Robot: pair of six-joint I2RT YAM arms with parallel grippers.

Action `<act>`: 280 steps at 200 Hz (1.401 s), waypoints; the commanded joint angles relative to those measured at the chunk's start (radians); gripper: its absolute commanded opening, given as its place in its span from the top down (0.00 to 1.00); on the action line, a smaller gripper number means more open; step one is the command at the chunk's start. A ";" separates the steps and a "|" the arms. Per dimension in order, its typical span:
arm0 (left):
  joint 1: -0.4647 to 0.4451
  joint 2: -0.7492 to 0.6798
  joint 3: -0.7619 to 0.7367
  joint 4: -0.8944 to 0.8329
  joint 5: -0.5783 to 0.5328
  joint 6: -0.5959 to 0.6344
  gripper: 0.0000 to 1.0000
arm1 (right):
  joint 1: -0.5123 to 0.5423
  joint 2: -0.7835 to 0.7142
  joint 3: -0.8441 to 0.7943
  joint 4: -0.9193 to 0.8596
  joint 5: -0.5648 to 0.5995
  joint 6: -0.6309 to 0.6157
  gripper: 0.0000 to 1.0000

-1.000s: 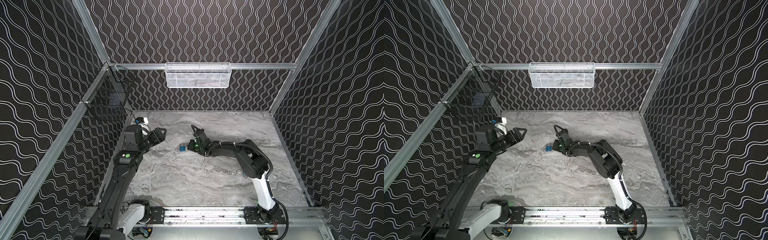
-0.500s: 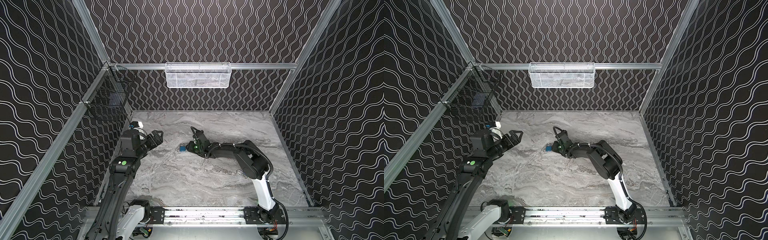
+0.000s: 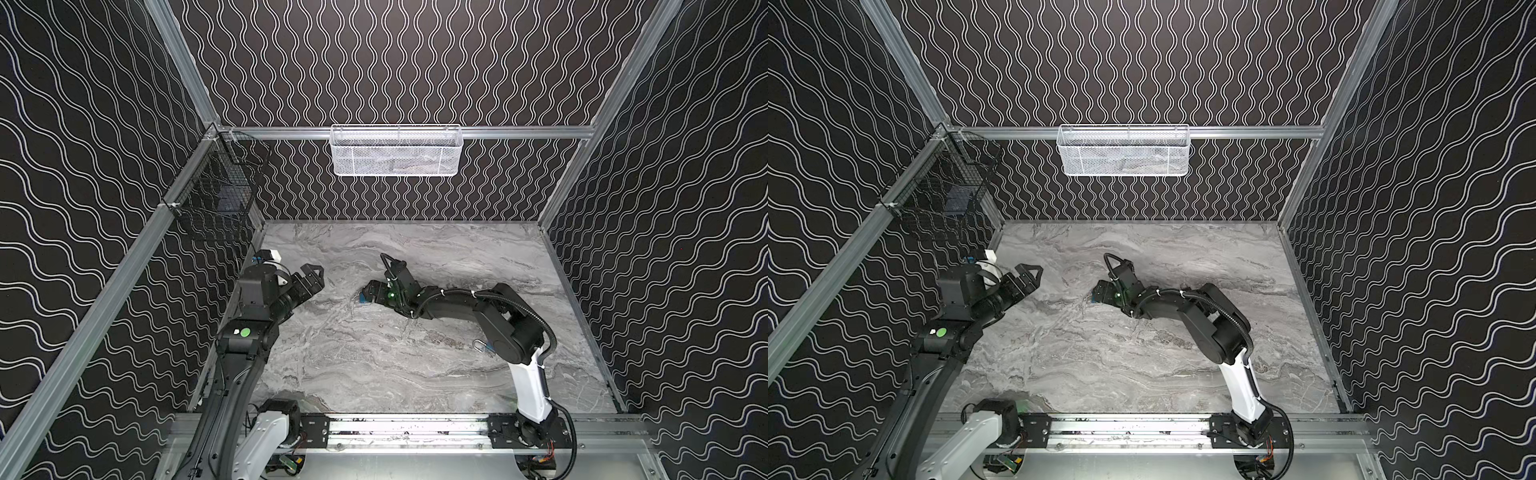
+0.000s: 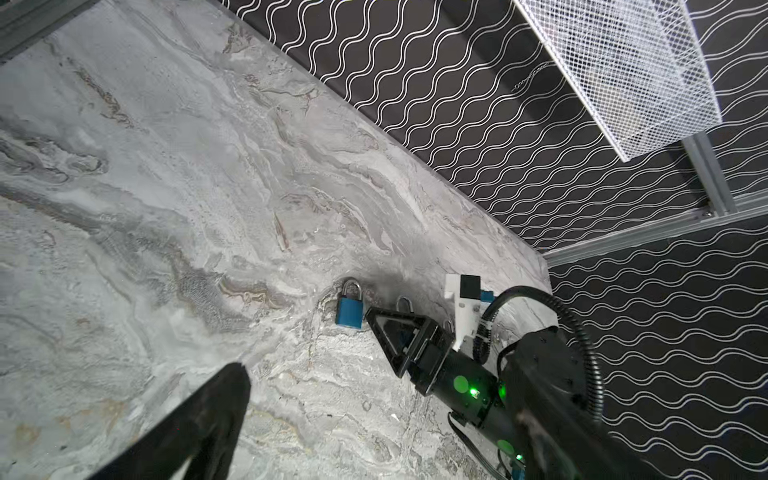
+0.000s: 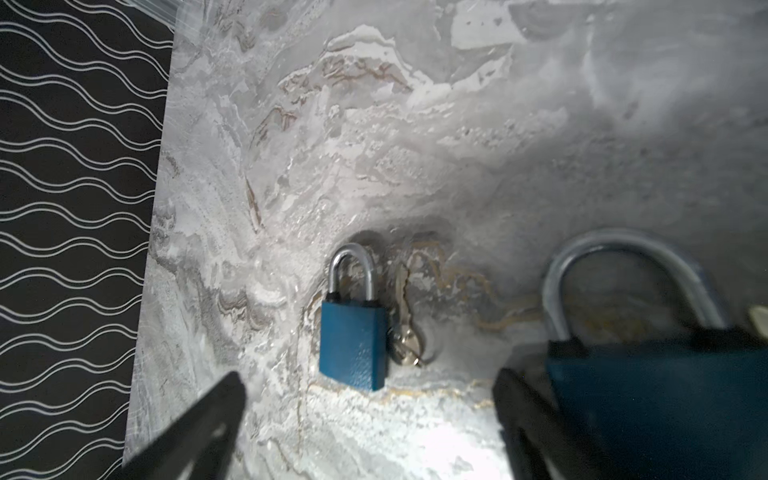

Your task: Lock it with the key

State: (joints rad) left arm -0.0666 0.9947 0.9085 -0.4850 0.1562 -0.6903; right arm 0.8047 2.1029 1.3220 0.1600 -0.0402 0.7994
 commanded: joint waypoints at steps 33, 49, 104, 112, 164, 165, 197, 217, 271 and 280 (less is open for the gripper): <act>0.002 -0.077 -0.051 -0.004 -0.057 -0.011 0.01 | 0.036 -0.128 -0.013 -0.127 0.041 -0.034 0.00; 0.002 -0.096 -0.060 -0.024 -0.071 -0.011 0.01 | 0.042 -0.183 -0.016 -0.193 0.037 -0.071 0.00; 0.003 -0.130 -0.113 -0.015 -0.042 0.014 0.02 | 0.038 -0.578 -0.249 -0.412 0.209 -0.134 0.00; 0.002 -0.134 -0.120 -0.016 -0.042 0.015 0.02 | 0.034 -0.652 -0.294 -0.453 0.253 -0.126 0.00; 0.003 -0.141 -0.153 -0.070 -0.045 0.025 0.01 | -0.144 -1.124 -0.656 -0.655 0.345 0.025 0.00; 0.003 -0.142 -0.153 -0.070 -0.045 0.025 0.01 | -0.148 -1.129 -0.662 -0.657 0.345 0.027 0.00; 0.004 -0.211 -0.193 -0.043 -0.047 0.008 0.01 | -0.321 -1.209 -0.770 -0.716 0.274 0.033 0.00; 0.004 -0.235 -0.182 -0.066 -0.055 0.010 0.01 | -0.361 -1.183 -0.793 -0.718 0.258 0.032 0.00; 0.004 -0.263 -0.163 -0.111 -0.072 0.036 0.01 | -0.457 -1.082 -0.803 -0.670 0.195 -0.025 0.00; 0.004 -0.266 -0.162 -0.111 -0.068 0.038 0.01 | -0.475 -1.069 -0.809 -0.658 0.179 -0.037 0.00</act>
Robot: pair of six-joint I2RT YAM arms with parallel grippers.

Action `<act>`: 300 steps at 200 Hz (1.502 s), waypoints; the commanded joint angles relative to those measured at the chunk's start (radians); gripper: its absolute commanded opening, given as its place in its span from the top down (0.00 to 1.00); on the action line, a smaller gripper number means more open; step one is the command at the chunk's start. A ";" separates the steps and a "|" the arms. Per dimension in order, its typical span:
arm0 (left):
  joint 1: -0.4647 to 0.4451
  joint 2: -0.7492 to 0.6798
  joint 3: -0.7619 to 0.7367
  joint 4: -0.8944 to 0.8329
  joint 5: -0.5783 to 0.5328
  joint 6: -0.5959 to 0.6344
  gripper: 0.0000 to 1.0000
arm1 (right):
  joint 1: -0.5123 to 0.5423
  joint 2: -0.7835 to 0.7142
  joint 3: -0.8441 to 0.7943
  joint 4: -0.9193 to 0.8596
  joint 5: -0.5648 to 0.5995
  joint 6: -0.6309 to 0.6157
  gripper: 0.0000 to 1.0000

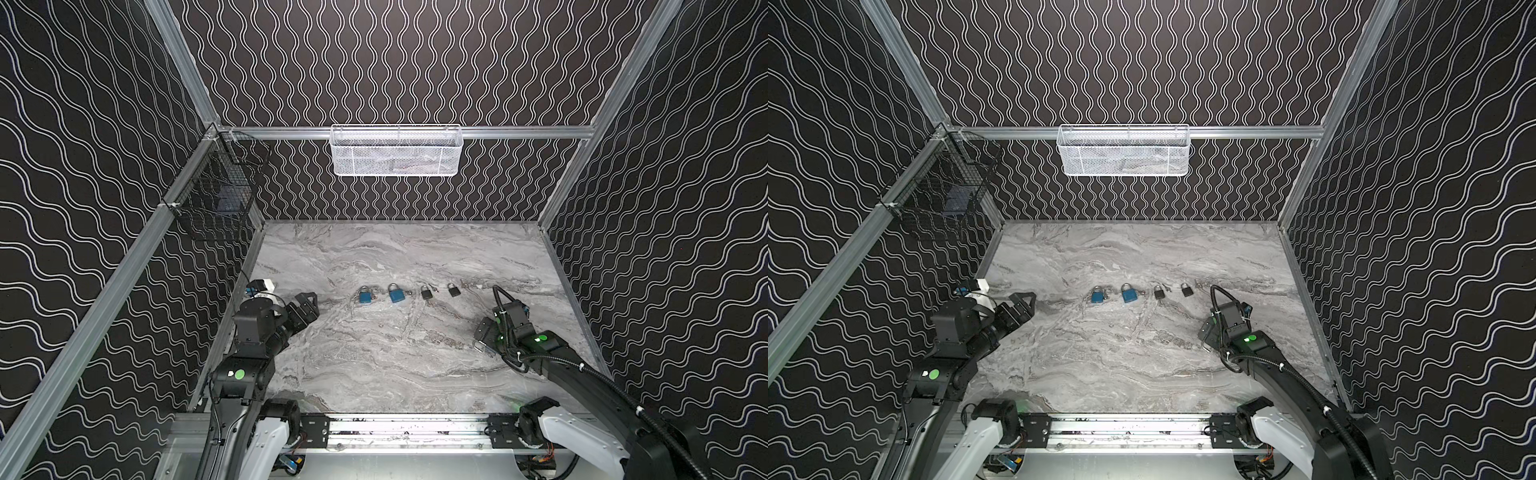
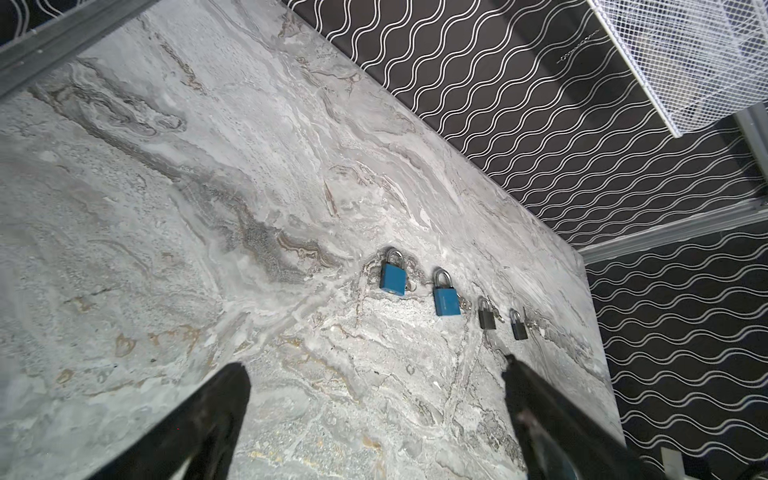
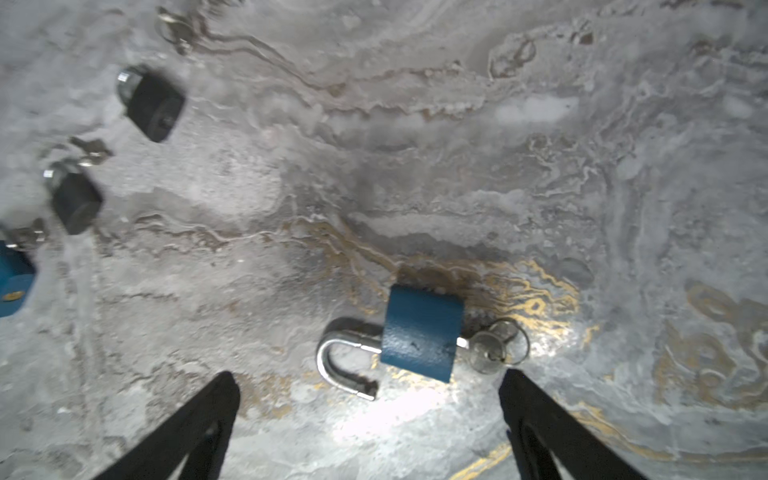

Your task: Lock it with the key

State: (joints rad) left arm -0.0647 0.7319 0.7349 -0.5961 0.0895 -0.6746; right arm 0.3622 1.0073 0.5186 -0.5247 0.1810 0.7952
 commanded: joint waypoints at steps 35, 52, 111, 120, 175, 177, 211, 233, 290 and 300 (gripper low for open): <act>0.002 -0.012 0.002 0.013 0.011 0.021 0.01 | -0.063 0.073 -0.005 0.057 -0.080 -0.071 0.00; 0.002 -0.013 -0.005 0.016 0.008 0.023 0.01 | -0.072 0.093 0.001 0.068 -0.093 -0.091 0.00; 0.002 -0.009 -0.035 0.038 0.026 0.022 0.01 | -0.078 0.183 0.034 0.072 -0.092 -0.150 0.04; 0.002 -0.007 -0.038 0.042 0.029 0.023 0.01 | -0.078 0.197 0.041 0.075 -0.087 -0.158 0.04; 0.002 0.002 -0.039 0.056 0.045 0.024 0.01 | -0.078 0.257 0.090 0.048 -0.050 -0.171 0.03; 0.002 0.003 -0.040 0.055 0.044 0.024 0.02 | -0.078 0.256 0.090 0.047 -0.050 -0.169 0.03; 0.002 0.003 -0.057 0.078 0.060 0.014 0.01 | -0.078 0.196 0.067 0.033 -0.049 -0.140 0.05; 0.002 0.007 -0.072 0.100 0.077 0.004 0.01 | -0.078 0.150 0.064 -0.004 -0.041 -0.112 0.08; 0.002 0.036 -0.089 0.138 0.123 0.003 0.01 | -0.077 0.051 0.017 -0.072 -0.055 -0.026 0.13; 0.002 0.043 -0.088 0.143 0.128 0.004 0.01 | -0.078 0.042 0.007 -0.073 -0.068 -0.019 0.14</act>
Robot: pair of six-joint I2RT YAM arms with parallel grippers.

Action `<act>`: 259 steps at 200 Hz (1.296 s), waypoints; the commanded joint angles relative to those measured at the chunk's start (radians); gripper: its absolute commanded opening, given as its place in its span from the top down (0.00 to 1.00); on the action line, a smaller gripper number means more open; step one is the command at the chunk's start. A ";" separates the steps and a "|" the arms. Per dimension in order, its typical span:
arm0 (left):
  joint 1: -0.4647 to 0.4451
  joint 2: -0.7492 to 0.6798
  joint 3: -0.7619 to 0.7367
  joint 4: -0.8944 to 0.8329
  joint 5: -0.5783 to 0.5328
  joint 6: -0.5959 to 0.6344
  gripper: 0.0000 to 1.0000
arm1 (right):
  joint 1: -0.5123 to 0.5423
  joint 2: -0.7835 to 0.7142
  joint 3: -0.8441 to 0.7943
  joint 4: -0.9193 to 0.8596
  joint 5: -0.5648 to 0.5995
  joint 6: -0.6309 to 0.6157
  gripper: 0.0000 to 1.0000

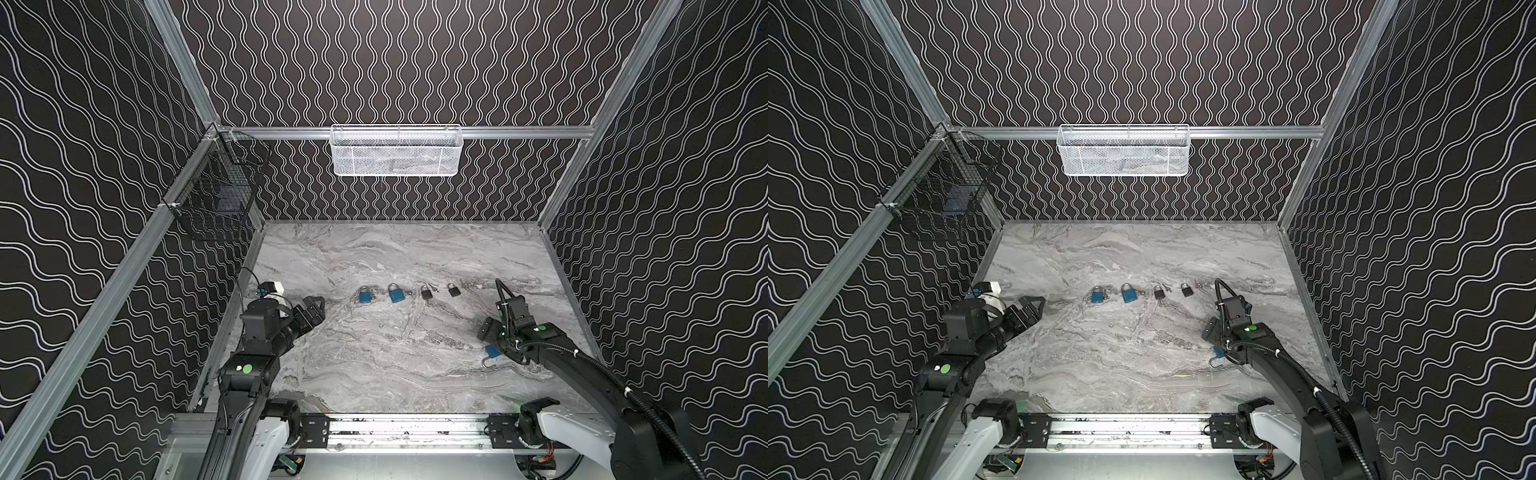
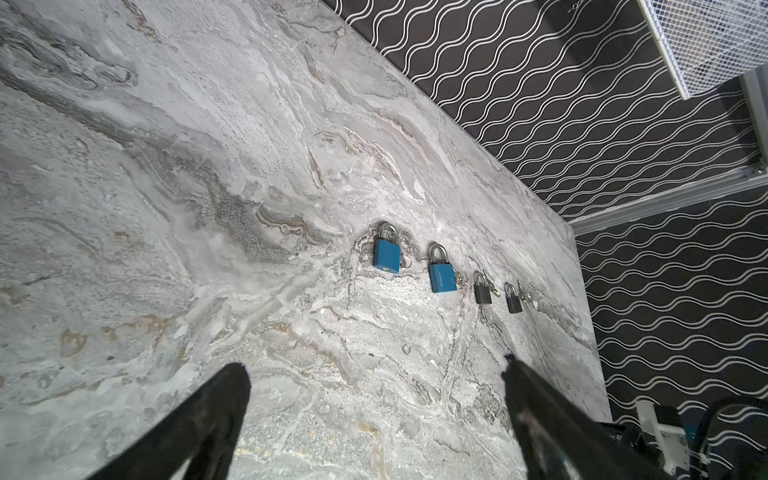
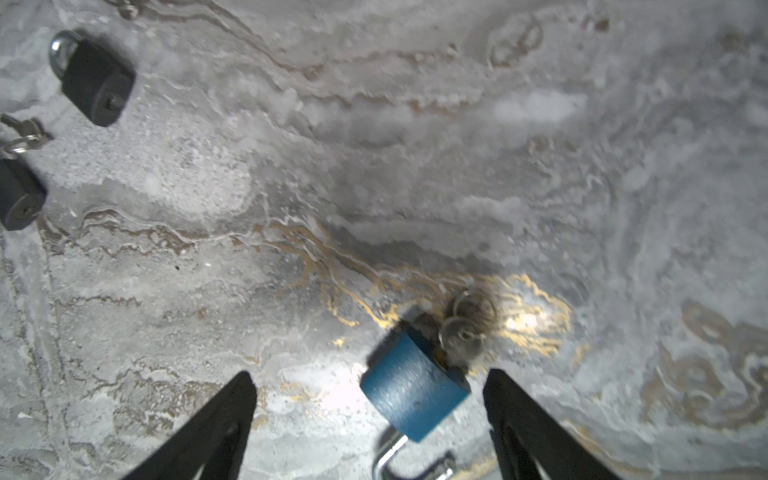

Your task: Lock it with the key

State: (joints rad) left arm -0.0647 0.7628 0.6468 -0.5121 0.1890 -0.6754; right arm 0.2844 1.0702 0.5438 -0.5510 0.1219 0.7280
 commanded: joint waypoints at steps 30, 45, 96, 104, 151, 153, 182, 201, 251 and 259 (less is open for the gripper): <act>0.002 0.024 0.004 0.061 0.027 0.009 0.01 | 0.001 -0.029 -0.054 -0.030 -0.044 0.066 0.16; 0.002 0.025 0.004 0.065 0.029 0.011 0.01 | 0.002 -0.016 -0.060 -0.017 -0.057 0.068 0.18; 0.002 0.023 0.004 0.057 0.020 0.023 0.01 | 0.007 0.028 -0.048 0.004 -0.076 0.061 0.26; 0.002 0.021 0.004 0.057 0.020 0.022 0.01 | 0.011 0.041 -0.048 0.012 -0.080 0.059 0.27; 0.002 0.026 0.010 0.048 0.010 0.035 0.01 | 0.040 0.158 0.014 0.045 -0.088 0.006 0.35; 0.002 0.026 0.010 0.048 0.010 0.036 0.01 | 0.041 0.164 0.018 0.046 -0.087 0.002 0.36; 0.002 0.029 0.015 0.040 0.005 0.044 0.01 | 0.049 0.244 0.059 0.052 -0.100 -0.038 0.43; 0.002 0.029 0.018 0.033 -0.004 0.049 0.01 | 0.063 0.271 0.073 0.066 -0.114 -0.058 0.49; 0.003 0.040 0.023 0.027 -0.008 0.056 0.01 | 0.139 0.346 0.103 0.056 -0.125 -0.086 0.57; 0.003 0.040 0.024 0.025 -0.011 0.057 0.01 | 0.147 0.358 0.106 0.066 -0.134 -0.096 0.60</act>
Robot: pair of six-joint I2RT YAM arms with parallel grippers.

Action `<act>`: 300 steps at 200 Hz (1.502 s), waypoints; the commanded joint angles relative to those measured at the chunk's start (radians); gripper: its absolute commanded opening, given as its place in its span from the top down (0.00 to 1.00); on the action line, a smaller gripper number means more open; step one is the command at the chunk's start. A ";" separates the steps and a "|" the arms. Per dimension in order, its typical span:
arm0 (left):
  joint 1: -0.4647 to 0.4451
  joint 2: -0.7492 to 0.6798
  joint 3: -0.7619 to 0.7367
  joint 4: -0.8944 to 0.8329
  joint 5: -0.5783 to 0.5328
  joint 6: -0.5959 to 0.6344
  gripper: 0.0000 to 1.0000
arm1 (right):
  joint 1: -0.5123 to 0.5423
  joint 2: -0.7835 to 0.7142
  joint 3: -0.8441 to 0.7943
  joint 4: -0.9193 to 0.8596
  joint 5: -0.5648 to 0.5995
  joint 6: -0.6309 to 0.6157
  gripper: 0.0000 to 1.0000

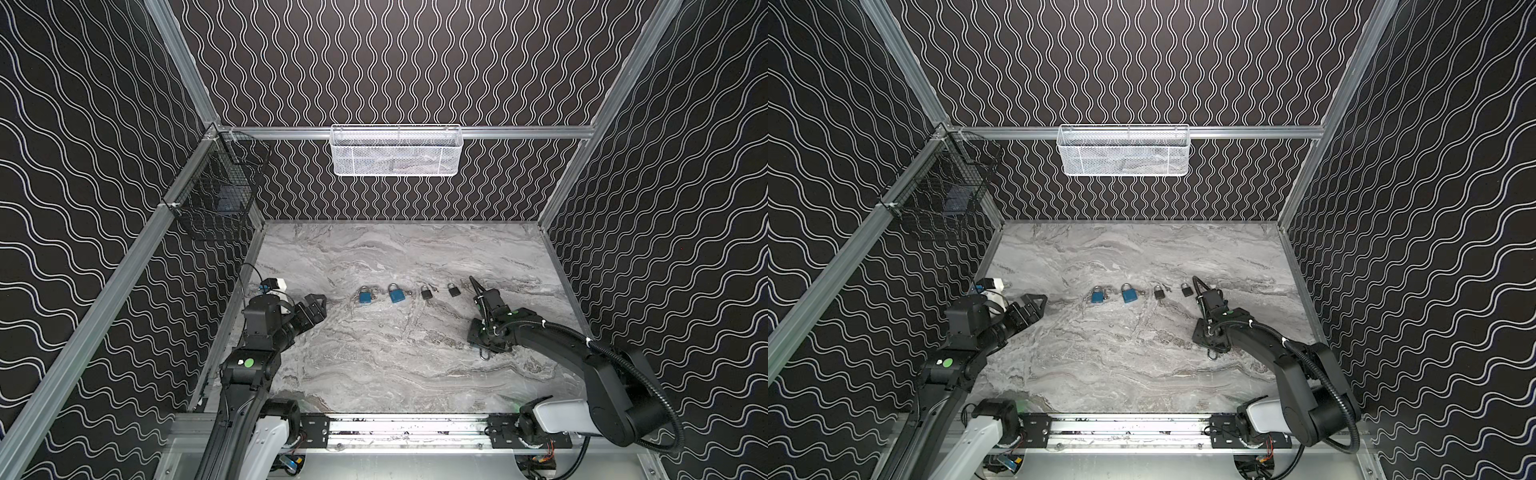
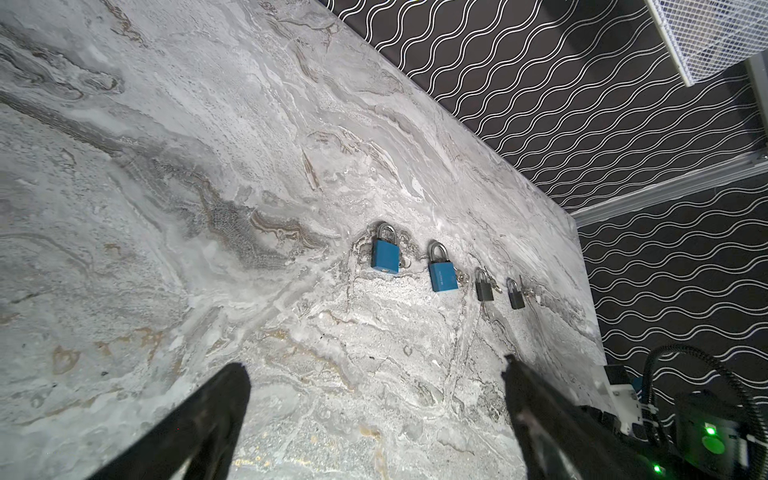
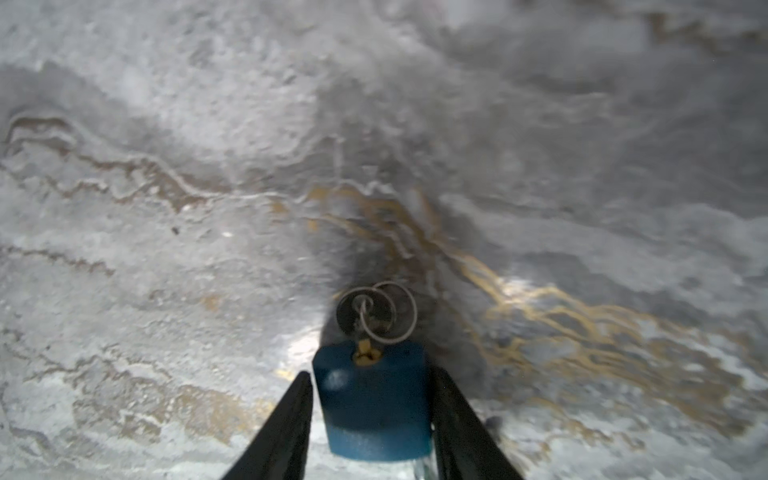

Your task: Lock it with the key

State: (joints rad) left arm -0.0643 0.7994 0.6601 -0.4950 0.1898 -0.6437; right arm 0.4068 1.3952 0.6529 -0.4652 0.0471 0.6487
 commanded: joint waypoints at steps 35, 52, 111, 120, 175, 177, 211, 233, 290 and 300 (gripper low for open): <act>0.003 0.009 0.012 0.000 0.001 0.019 0.01 | 0.144 0.132 0.073 -0.010 -0.042 -0.087 0.64; 0.003 0.023 0.022 -0.014 0.021 0.022 0.01 | 0.198 0.192 0.121 0.002 -0.048 -0.145 0.67; 0.003 0.058 0.064 -0.079 0.078 0.030 0.01 | 0.406 0.340 0.284 0.045 -0.100 -0.342 0.71; 0.003 0.067 0.062 -0.076 0.097 0.030 0.01 | 0.443 0.364 0.317 0.034 -0.091 -0.376 0.72; 0.003 0.093 0.047 -0.055 0.135 0.012 0.01 | 0.595 0.480 0.456 -0.014 -0.026 -0.509 0.64; 0.004 0.093 0.046 -0.055 0.135 0.012 0.01 | 0.597 0.482 0.456 -0.015 -0.026 -0.509 0.62; 0.003 0.095 0.046 -0.050 0.134 0.007 0.01 | 0.605 0.452 0.440 -0.001 -0.009 -0.478 0.42; 0.003 0.101 0.040 -0.038 0.137 0.003 0.01 | 0.606 0.372 0.400 0.040 -0.012 -0.447 0.34; 0.003 0.111 0.022 -0.002 0.153 -0.015 0.01 | 0.605 0.134 0.282 0.154 -0.084 -0.327 0.34; 0.003 0.117 0.017 0.010 0.170 -0.015 0.01 | 0.605 0.120 0.271 0.164 -0.106 -0.303 0.35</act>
State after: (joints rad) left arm -0.0635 0.9058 0.6857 -0.5457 0.3256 -0.6495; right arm 1.0119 1.5532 0.9497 -0.3595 0.0071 0.2668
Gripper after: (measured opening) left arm 0.986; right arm 0.663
